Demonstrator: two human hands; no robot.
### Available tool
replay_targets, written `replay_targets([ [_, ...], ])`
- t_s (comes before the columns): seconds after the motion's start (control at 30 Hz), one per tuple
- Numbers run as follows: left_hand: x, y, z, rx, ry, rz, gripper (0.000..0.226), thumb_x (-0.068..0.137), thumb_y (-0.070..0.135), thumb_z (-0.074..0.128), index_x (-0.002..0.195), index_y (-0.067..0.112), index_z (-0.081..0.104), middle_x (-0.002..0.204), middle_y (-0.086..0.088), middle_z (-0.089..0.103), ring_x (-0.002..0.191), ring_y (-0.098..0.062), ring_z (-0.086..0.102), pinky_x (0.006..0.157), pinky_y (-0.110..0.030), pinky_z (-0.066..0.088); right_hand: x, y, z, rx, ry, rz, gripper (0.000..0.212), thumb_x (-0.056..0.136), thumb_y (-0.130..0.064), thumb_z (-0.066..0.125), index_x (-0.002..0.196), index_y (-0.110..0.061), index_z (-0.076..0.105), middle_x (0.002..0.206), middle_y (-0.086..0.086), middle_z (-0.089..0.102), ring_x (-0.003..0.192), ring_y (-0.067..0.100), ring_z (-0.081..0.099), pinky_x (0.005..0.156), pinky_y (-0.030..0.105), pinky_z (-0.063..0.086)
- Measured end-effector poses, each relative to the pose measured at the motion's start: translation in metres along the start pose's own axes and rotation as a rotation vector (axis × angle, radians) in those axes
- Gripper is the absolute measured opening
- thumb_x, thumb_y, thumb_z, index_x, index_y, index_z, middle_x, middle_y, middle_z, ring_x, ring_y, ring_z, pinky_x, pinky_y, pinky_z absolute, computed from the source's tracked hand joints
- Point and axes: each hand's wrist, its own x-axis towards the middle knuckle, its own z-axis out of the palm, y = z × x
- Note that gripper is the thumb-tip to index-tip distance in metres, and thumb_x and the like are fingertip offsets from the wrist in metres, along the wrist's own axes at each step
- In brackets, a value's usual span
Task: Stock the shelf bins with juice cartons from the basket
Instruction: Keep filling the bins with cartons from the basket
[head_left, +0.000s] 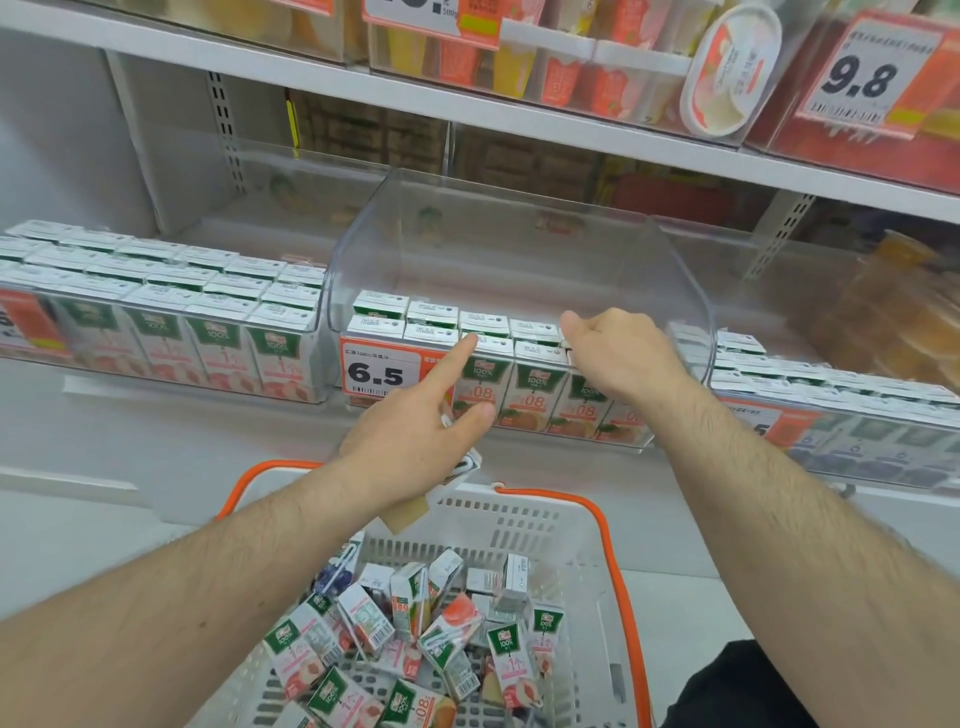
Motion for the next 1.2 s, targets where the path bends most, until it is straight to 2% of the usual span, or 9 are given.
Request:
replay_targets([
  [0.13,-0.004,0.004,0.001,-0.306,0.067,0.049,0.060,0.098,0.049,0.034,0.152,0.043,0.008,0.077,-0.002,0.059,0.070,-0.013,0.057,0.068,-0.036,0.045,-0.002,0.003,0.003,-0.210,-0.003,-0.046,0.067,0.096,-0.053,0.001,0.080,-0.022,0.059,0.096,0.007,0.066,0.107,0.028,0.055,0.110,0.054,0.024],
  [0.2,-0.010,0.011,0.000,-0.520,0.124,0.064,0.049,0.101,0.045,0.029,0.149,0.036,0.025,0.093,-0.006,0.063,0.080,-0.009,0.060,0.076,-0.030,0.047,-0.006,0.006,0.005,-0.219,0.216,-0.128,0.060,0.095,-0.052,0.007,0.088,-0.024,0.060,0.109,0.003,0.066,0.118,0.027,0.051,0.107,0.054,0.025],
  [0.33,-0.019,0.021,-0.003,-0.793,0.170,-0.013,0.033,0.103,0.040,0.021,0.124,0.038,0.047,0.072,0.002,0.058,0.054,0.001,0.055,0.062,-0.013,0.043,-0.041,-0.009,0.005,0.305,0.517,-0.342,0.034,0.092,-0.039,0.039,0.082,-0.023,0.067,0.090,-0.006,0.068,0.095,0.017,0.061,0.088,0.039,0.044],
  [0.53,-0.021,0.022,-0.003,-0.860,0.176,-0.119,0.036,0.101,0.049,0.021,0.111,0.039,0.055,0.067,0.007,0.060,0.055,-0.003,0.057,0.067,-0.027,0.041,-0.089,-0.025,0.024,0.569,0.323,-0.433,0.023,0.083,-0.022,0.053,0.075,-0.016,0.073,0.073,-0.009,0.069,0.075,0.008,0.062,0.070,0.033,0.052],
  [0.67,-0.021,0.023,-0.007,-0.756,0.153,-0.107,0.034,0.104,0.041,0.029,0.133,0.037,0.047,0.091,0.016,0.055,0.083,0.000,0.054,0.079,-0.023,0.039,-0.055,-0.007,0.004,0.383,0.443,-0.312,0.027,0.083,-0.022,0.053,0.099,-0.015,0.074,0.102,0.002,0.072,0.094,0.022,0.065,0.085,0.033,0.051],
  [0.77,-0.014,0.019,-0.006,-0.619,0.088,-0.074,0.043,0.103,0.038,0.038,0.144,0.047,0.030,0.090,0.028,0.041,0.082,0.013,0.045,0.075,-0.012,0.038,-0.010,0.011,-0.018,0.176,0.128,-0.054,0.041,0.094,-0.038,0.049,0.135,-0.034,0.054,0.145,0.001,0.043,0.119,0.023,0.053,0.099,0.034,0.040],
  [0.9,-0.004,0.009,-0.004,-0.496,0.048,-0.082,0.050,0.101,0.037,0.041,0.147,0.051,0.024,0.087,0.014,0.046,0.069,0.003,0.043,0.066,-0.016,0.039,0.021,0.014,-0.018,0.071,-0.214,-0.079,0.051,0.096,-0.059,0.040,0.142,-0.039,0.044,0.157,-0.006,0.028,0.137,0.022,0.040,0.111,0.040,0.031],
  [1.07,0.003,0.007,-0.003,-0.477,0.063,-0.079,0.046,0.101,0.037,0.041,0.144,0.049,0.031,0.092,0.012,0.044,0.067,0.005,0.044,0.064,-0.015,0.039,0.038,0.020,-0.020,0.124,-0.390,-0.122,0.041,0.096,-0.050,0.052,0.130,-0.029,0.062,0.141,-0.011,0.053,0.127,0.015,0.049,0.111,0.036,0.033],
  [1.2,0.005,0.007,-0.004,-0.509,0.067,-0.092,0.046,0.101,0.036,0.041,0.144,0.050,0.032,0.081,0.009,0.047,0.051,0.002,0.041,0.050,-0.014,0.038,0.044,0.017,-0.021,0.140,-0.193,-0.079,0.031,0.096,-0.030,0.049,0.092,-0.010,0.072,0.090,0.004,0.069,0.076,0.021,0.061,0.074,0.032,0.047],
])
